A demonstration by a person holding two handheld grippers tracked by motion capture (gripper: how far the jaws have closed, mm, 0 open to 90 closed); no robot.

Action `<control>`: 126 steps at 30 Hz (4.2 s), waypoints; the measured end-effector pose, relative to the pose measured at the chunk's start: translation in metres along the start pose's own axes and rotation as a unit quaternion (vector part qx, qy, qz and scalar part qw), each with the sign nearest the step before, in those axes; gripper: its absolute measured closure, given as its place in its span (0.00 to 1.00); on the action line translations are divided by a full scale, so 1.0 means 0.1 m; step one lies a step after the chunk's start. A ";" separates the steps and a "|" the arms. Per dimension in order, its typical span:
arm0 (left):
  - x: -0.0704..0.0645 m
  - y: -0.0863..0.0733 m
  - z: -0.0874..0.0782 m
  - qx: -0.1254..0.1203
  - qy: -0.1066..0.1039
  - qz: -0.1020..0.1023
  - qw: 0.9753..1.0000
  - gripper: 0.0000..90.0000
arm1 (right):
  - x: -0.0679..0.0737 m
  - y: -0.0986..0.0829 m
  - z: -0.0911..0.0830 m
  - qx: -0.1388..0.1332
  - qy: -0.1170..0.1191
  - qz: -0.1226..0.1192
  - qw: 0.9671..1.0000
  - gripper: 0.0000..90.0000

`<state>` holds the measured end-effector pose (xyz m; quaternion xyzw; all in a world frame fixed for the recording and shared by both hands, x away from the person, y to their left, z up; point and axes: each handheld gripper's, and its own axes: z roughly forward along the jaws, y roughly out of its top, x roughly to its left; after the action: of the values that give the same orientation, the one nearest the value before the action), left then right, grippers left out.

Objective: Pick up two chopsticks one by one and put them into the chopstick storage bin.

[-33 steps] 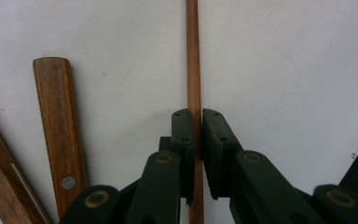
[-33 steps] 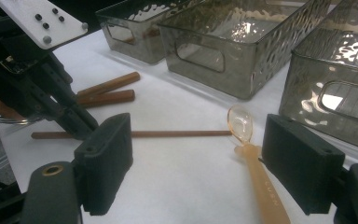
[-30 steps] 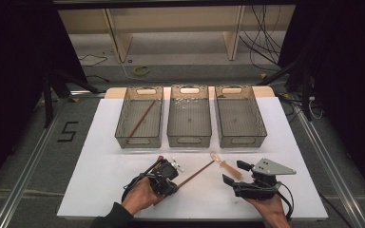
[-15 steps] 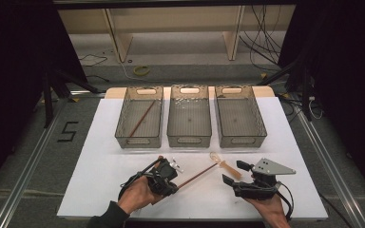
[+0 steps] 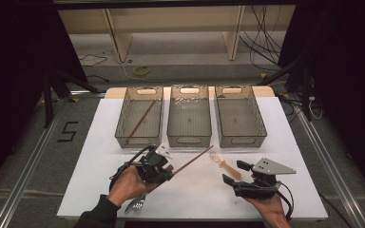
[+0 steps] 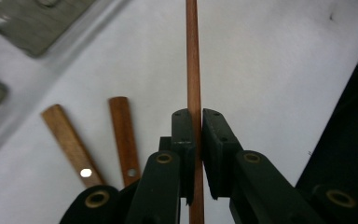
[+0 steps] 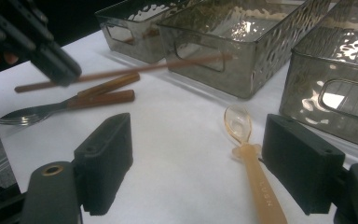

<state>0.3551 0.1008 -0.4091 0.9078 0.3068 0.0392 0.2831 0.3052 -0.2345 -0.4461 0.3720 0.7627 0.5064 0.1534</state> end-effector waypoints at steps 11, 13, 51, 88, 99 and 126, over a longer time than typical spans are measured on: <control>0.36 0.00 -0.29 -0.066 0.022 -0.041 0.997 0.92 | -0.01 0.00 0.00 0.000 -0.001 0.002 1.000 0.28; 0.42 -0.02 -0.31 -0.070 0.025 -0.050 0.996 0.92 | -0.01 0.00 0.00 0.000 -0.001 0.002 1.000 0.28; 1.28 0.18 -0.63 -0.135 0.095 -0.112 0.980 0.92 | -0.03 -0.01 0.00 -0.002 0.000 0.008 1.000 0.28; 1.92 0.27 -0.54 -0.126 0.144 -0.166 0.967 0.92 | -0.03 -0.02 0.01 -0.001 0.002 0.010 1.000 0.28; 2.00 0.22 -0.43 -0.118 0.150 -0.168 0.967 0.92 | -0.03 -0.02 0.01 0.000 0.003 0.009 1.000 0.28; 2.08 0.05 -0.23 -0.101 0.144 -0.188 0.966 0.92 | -0.04 -0.02 0.01 0.000 0.003 0.009 1.000 0.28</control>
<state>0.5204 0.2287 -0.4085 0.7851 0.5041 0.1465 0.3288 0.3075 -0.2368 -0.4492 0.3774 0.7598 0.5087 0.1467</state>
